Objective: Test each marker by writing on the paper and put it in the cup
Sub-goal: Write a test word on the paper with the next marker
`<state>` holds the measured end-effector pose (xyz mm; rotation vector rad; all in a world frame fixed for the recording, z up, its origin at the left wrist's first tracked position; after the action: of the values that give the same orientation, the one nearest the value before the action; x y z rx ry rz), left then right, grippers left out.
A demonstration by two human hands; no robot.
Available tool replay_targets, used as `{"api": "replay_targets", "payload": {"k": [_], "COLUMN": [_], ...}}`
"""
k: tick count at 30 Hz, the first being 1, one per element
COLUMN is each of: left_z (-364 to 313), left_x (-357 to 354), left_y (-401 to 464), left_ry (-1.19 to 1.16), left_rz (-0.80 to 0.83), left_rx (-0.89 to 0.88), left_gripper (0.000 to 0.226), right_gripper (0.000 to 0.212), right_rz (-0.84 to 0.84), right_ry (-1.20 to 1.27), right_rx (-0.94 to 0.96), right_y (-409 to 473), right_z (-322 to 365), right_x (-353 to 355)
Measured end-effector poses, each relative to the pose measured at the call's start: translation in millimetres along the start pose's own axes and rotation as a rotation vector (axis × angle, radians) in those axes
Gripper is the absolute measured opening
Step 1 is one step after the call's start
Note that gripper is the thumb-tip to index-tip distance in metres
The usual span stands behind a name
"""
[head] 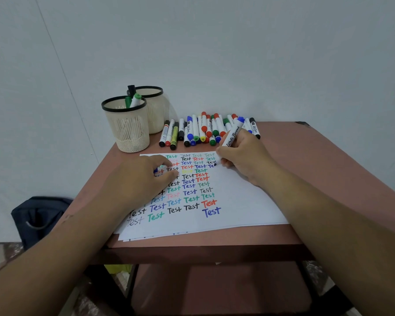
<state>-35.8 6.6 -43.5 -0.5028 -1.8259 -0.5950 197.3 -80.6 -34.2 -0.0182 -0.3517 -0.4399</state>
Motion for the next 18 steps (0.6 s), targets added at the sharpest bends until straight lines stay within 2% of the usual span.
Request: {"api": "replay_targets", "payload": {"k": [18], "left_z": [-4.2], "left_x": [4.3], "left_y": [-3.1], "left_ry": [0.014], "left_rz": [-0.002], "left_rx": [0.004], "left_gripper": [0.042], "right_gripper": [0.015], "right_rz": [-0.067], "right_ry": [-0.005], "right_rx": [0.024], "right_y": [1.1], "right_z": [-0.9], "right_x": [1.1]}}
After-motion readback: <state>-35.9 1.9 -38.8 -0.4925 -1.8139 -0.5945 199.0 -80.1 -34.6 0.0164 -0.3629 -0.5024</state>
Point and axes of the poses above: each hand's wrist, its own y-axis towards the middle knuckle, its own x-axis out of the back of the hand, z = x × y, the point moved 2 cm from there along y, towards the middle knuckle, and after that the axes turned 5 degrees about z, right-handed, at the moved point
